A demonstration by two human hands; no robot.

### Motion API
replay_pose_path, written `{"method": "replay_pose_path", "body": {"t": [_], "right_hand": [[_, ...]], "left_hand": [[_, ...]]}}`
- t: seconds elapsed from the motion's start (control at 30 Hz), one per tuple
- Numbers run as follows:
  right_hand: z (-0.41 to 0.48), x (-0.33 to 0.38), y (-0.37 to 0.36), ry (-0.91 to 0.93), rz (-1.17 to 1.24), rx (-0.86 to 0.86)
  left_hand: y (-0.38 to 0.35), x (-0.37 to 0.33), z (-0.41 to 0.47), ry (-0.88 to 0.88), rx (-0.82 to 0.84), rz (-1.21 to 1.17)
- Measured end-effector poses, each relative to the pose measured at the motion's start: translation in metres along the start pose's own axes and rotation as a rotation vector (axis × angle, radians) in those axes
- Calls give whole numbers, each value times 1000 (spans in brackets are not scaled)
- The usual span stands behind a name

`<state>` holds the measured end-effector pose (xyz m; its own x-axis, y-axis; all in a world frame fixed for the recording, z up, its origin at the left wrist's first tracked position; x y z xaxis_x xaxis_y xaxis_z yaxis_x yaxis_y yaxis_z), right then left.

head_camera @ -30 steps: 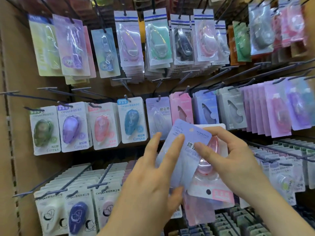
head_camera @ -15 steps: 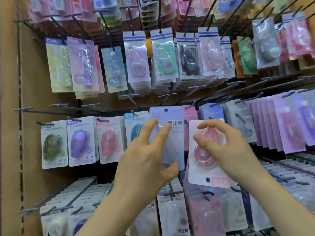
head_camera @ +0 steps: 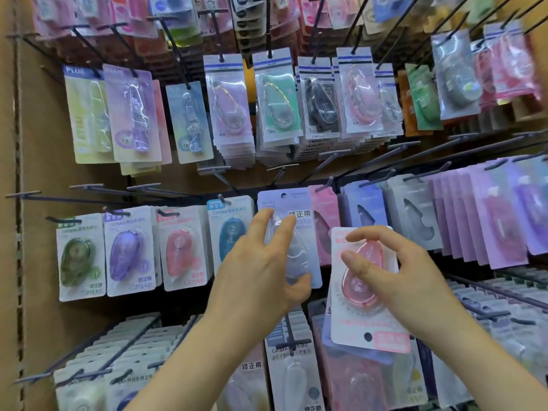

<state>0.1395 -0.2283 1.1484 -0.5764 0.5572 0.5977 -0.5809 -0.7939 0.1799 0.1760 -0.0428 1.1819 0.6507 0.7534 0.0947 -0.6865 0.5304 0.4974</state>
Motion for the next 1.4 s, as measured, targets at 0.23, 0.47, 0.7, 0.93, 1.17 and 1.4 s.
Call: {"method": "replay_pose_path", "body": {"t": [0.23,0.47,0.7,0.93,1.17,1.4], "right_hand": [[-1,0,-2,-19,30,31],[-2,4,0,-24,38,15],[-8,-1,1,-135,175,9],[-14,-4,-3,-178,236,1],[-21,-8,1,-199,305,-48],[-30,-7,-1,-192,445,-210]], "left_hand": [[-4,8,2,-12,23,52],[-19,13,19,62,147,307],[-42,19,39,18,150,469],[-62,27,54,-40,148,476],[-52,24,47,11,51,347],[-13,-30,-48,91,22,-592]]}}
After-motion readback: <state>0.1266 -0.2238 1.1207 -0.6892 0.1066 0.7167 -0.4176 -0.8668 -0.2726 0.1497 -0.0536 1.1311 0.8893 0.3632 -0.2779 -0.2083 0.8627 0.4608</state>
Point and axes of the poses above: each hand's wrist, its own z-axis towards the middle knuckle, its own y-axis out of the back of the hand, x = y × z, the point moved 4 cm from there along z, towards the middle knuckle, and after that the axes turned 8 degrees about -z, right-handed, at the moved point
